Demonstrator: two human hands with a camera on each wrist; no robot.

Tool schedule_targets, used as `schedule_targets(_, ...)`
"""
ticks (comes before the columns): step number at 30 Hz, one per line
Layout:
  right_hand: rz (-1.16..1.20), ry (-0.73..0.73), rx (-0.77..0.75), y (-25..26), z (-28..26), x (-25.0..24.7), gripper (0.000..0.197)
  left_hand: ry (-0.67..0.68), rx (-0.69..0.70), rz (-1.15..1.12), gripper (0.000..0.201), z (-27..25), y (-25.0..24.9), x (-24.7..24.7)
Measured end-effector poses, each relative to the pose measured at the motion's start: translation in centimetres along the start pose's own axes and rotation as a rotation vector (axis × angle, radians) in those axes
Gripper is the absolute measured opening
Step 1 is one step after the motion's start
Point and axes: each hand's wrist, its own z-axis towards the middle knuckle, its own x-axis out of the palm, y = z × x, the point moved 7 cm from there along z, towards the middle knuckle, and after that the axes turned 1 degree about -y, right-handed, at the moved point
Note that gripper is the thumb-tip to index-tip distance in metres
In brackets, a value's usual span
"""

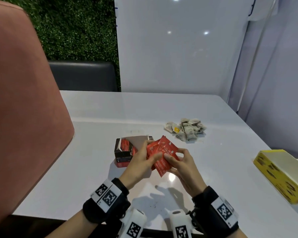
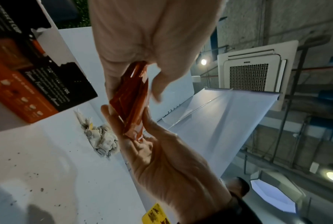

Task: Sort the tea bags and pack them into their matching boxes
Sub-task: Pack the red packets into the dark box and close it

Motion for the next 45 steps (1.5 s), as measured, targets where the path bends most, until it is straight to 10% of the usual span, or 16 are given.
schedule_targets(7,-0.199,0.193,-0.06,1.0,0.0,0.8,0.046,-0.014,0.132,0.138,0.036,0.2,-1.5,-1.3)
schedule_targets(15,-0.784,0.16,-0.684,6.8,-1.1,1.0,0.052,0.053,0.504,0.442,0.035,-1.2,-4.1,-0.1)
schedule_targets(21,-0.767,0.307,-0.793,9.2,-2.2,0.8,0.034,0.254,0.088,-0.199,0.085,-0.6,-2.5,-1.3)
schedule_targets(24,-0.654,0.477,-0.756,9.7,-2.2,2.4,0.025,0.565,-0.36,-0.418,0.093,-1.3,0.1,1.0)
schedule_targets(27,-0.631,0.553,-0.776,9.5,-1.5,3.9,0.026,0.751,-0.486,-0.701,0.087,-2.6,0.1,2.7)
schedule_targets(31,-0.9,0.54,-0.855,8.3,-0.3,4.2,0.025,0.54,-0.365,-0.628,0.045,-1.5,-0.1,1.5)
schedule_targets(37,-1.221,0.513,-0.767,7.8,-1.5,4.2,0.073,0.188,-0.27,-0.355,0.039,-1.0,1.4,-0.7)
schedule_targets(42,-1.578,0.581,-0.58,3.5,-2.1,5.6,0.109,0.138,-0.205,-0.303,0.02,-1.1,0.2,0.5)
schedule_targets(45,-1.52,0.511,-0.681,3.3,-1.6,6.5,0.098,0.126,-0.181,-0.35,0.02,-1.4,-0.6,1.2)
